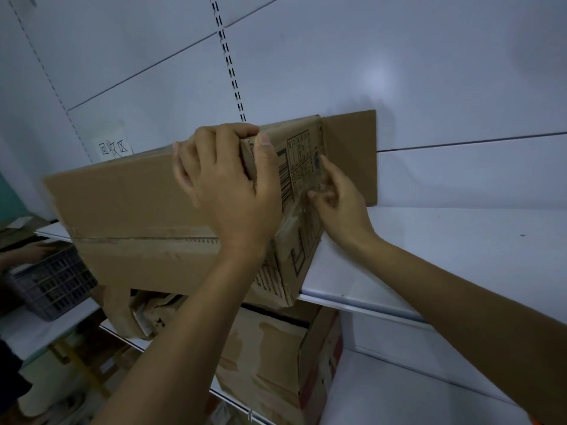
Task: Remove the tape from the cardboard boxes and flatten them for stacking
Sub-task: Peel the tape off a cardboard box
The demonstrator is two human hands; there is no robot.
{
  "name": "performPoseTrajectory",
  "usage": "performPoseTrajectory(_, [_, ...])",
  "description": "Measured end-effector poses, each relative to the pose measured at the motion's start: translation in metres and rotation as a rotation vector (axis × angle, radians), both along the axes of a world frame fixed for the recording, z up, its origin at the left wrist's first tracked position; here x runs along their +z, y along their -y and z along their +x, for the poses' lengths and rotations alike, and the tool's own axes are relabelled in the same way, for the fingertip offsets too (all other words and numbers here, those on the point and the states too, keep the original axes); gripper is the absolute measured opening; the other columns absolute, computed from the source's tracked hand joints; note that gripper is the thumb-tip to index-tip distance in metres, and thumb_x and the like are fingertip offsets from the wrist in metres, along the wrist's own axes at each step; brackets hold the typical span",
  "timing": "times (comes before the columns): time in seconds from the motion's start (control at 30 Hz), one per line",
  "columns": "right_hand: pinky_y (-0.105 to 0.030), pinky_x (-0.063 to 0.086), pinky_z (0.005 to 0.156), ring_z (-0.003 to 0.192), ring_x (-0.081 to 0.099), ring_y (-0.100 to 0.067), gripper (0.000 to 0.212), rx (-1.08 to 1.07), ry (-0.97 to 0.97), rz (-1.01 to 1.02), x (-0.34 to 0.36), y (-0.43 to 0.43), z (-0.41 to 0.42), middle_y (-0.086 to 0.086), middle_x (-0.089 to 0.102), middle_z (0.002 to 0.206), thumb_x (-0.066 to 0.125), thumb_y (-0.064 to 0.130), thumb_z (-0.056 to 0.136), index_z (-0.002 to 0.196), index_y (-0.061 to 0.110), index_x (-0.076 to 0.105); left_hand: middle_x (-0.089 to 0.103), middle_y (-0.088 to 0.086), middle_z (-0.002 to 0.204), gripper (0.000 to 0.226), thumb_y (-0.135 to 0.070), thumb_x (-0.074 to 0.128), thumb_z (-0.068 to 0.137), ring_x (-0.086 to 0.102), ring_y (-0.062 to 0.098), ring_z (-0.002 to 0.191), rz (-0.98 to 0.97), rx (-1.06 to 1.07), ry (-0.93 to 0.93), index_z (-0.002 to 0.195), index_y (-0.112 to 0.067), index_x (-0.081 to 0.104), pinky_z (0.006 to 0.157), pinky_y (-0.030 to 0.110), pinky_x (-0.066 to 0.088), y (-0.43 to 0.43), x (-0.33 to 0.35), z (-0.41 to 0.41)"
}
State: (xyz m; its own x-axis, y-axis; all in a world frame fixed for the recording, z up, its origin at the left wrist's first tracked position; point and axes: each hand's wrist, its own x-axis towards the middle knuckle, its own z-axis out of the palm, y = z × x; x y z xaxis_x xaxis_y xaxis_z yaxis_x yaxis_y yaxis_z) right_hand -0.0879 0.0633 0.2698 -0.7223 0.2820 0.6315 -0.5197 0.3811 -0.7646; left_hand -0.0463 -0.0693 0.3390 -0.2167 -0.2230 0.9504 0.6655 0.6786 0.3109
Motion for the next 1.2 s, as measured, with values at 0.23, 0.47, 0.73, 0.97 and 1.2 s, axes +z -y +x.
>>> performPoseTrajectory(0.23, [-0.027, 0.049, 0.083, 0.101, 0.06, -0.014, 0.033, -0.158, -0.203, 0.231, -0.008, 0.007, 0.009, -0.004, 0.065, 0.114, 0.051, 0.007, 0.093, 0.124, 0.011, 0.062, 0.059, 0.001, 0.093, 0.032, -0.037, 0.04, 0.089, 0.05, 0.02, 0.102, -0.001, -0.004, -0.01, 0.089, -0.014, 0.063, 0.106, 0.054, 0.026, 0.0, 0.0, 0.001])
performPoseTrajectory(0.47, [-0.032, 0.052, 0.063, 0.078, 0.064, -0.017, 0.014, -0.303, -0.277, 0.417, 0.015, -0.005, 0.006, -0.004, 0.068, 0.093, 0.061, 0.018, 0.091, 0.097, 0.01, 0.071, 0.057, 0.0, 0.093, 0.031, -0.035, 0.041, 0.089, 0.047, 0.017, 0.102, 0.017, -0.002, 0.0, 0.089, -0.014, 0.063, 0.106, 0.053, 0.026, -0.002, 0.0, 0.001])
performPoseTrajectory(0.73, [-0.034, 0.046, 0.053, 0.072, 0.062, -0.028, 0.013, -0.323, -0.266, 0.811, 0.028, -0.02, 0.007, -0.008, 0.064, 0.089, 0.06, 0.018, 0.089, 0.093, 0.006, 0.064, 0.058, 0.0, 0.093, 0.031, -0.035, 0.04, 0.089, 0.049, 0.017, 0.103, 0.012, 0.016, 0.006, 0.089, -0.015, 0.063, 0.107, 0.052, 0.025, -0.002, 0.001, 0.002])
performPoseTrajectory(0.97, [-0.04, 0.047, 0.088, 0.116, 0.051, -0.025, 0.047, -0.171, -0.068, 0.478, 0.006, 0.003, 0.012, -0.013, 0.047, 0.134, 0.051, 0.009, 0.092, 0.137, 0.005, 0.04, 0.057, 0.001, 0.091, 0.031, -0.035, 0.041, 0.089, 0.046, 0.017, 0.101, -0.01, 0.023, -0.004, 0.09, -0.015, 0.064, 0.104, 0.054, 0.029, 0.001, 0.0, 0.002])
performPoseTrajectory(1.2, [-0.026, 0.044, 0.082, 0.108, 0.055, -0.018, 0.034, -0.143, -0.087, 0.337, -0.006, 0.008, 0.017, -0.007, 0.058, 0.123, 0.045, 0.007, 0.095, 0.127, 0.01, 0.057, 0.057, 0.002, 0.093, 0.032, -0.036, 0.04, 0.089, 0.051, 0.021, 0.103, -0.016, 0.015, 0.013, 0.09, -0.014, 0.063, 0.111, 0.049, 0.021, 0.001, 0.001, 0.002])
